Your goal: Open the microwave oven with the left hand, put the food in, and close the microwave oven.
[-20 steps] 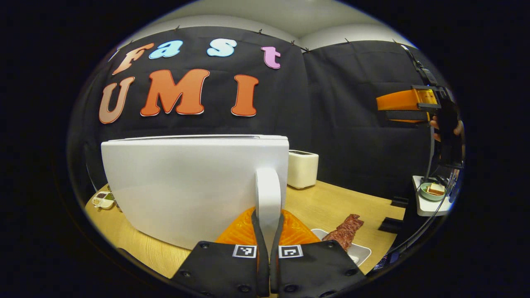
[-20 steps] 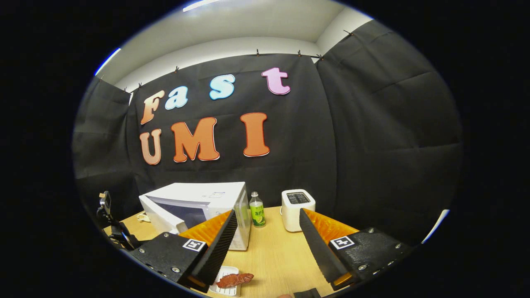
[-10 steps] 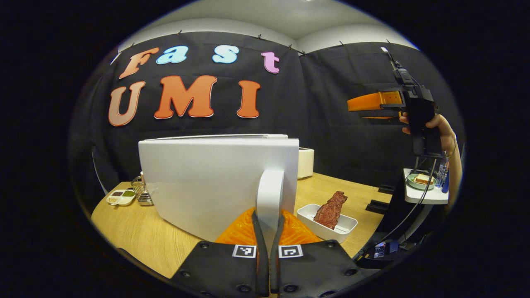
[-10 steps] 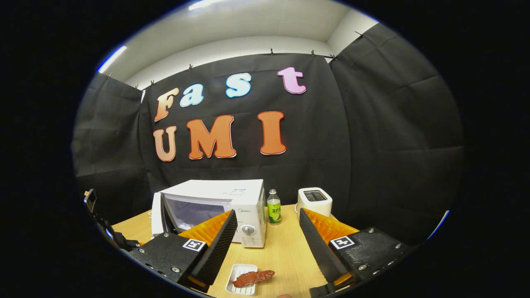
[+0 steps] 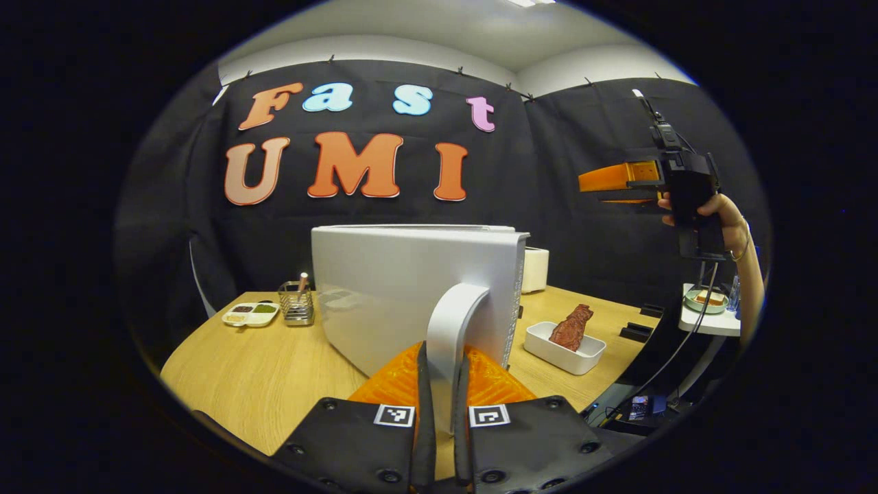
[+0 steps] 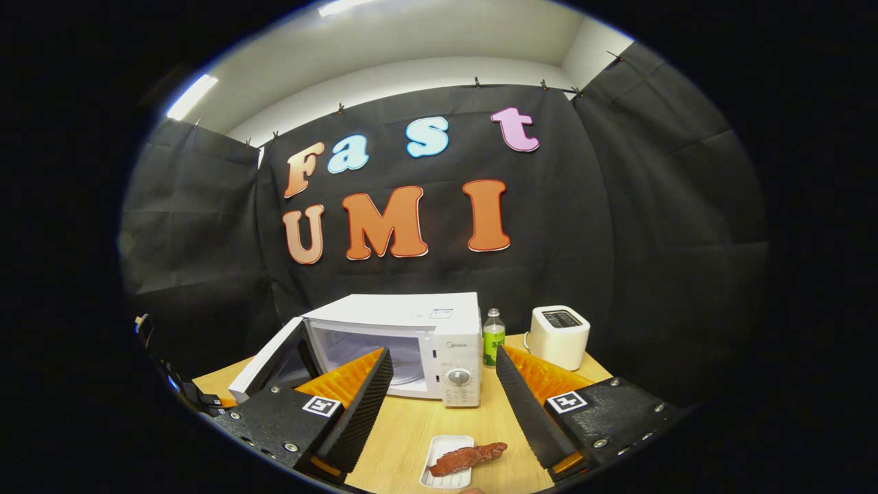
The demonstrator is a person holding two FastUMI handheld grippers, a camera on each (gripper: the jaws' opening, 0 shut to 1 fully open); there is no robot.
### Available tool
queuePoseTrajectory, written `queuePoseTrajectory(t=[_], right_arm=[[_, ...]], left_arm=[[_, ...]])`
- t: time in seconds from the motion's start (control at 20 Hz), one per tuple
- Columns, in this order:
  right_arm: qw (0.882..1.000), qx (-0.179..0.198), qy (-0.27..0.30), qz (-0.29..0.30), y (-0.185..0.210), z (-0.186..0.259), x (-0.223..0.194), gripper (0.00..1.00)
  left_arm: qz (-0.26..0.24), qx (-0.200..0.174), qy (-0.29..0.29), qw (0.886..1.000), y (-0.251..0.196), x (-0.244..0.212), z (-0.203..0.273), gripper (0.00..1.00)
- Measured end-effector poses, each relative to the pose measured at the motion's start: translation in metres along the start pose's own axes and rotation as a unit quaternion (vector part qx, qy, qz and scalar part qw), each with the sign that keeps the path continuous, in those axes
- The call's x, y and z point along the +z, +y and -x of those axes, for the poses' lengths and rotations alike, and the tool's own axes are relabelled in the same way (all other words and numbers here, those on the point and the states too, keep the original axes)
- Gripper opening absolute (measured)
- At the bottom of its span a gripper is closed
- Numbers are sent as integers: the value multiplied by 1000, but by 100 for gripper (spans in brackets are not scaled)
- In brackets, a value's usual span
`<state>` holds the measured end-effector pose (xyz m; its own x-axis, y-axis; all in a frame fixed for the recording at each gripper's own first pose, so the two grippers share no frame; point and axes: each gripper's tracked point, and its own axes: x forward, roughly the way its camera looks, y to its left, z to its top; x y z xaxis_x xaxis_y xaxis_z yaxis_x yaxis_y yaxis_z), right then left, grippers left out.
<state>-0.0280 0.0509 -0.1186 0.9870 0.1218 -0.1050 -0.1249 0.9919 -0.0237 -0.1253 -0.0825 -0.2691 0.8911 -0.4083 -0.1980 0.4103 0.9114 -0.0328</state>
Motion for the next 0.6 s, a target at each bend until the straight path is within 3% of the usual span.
queuePoseTrajectory(t=[0.15,0.2,0.3,0.4,0.45,0.5,0.55,0.6], right_arm=[[1000,8,4,6,12,3,-5,94],[1000,11,6,6,16,3,-9,94],[1000,16,8,6,20,4,-14,94],[1000,11,7,4,18,2,-19,94],[1000,9,6,3,16,2,-22,94],[1000,6,6,1,14,1,-25,94],[1000,2,8,-2,11,1,-30,94],[1000,0,10,-7,10,1,-35,94]], left_arm=[[9,68,25,997,38,-15,34,24],[6,94,35,995,53,-23,47,32],[9,122,33,992,70,-22,70,63],[17,143,25,989,86,-16,90,65],[22,153,19,988,95,-11,98,73],[27,162,12,986,103,-8,106,88],[32,172,7,985,112,-4,112,90],[34,186,4,982,120,-5,117,86]])
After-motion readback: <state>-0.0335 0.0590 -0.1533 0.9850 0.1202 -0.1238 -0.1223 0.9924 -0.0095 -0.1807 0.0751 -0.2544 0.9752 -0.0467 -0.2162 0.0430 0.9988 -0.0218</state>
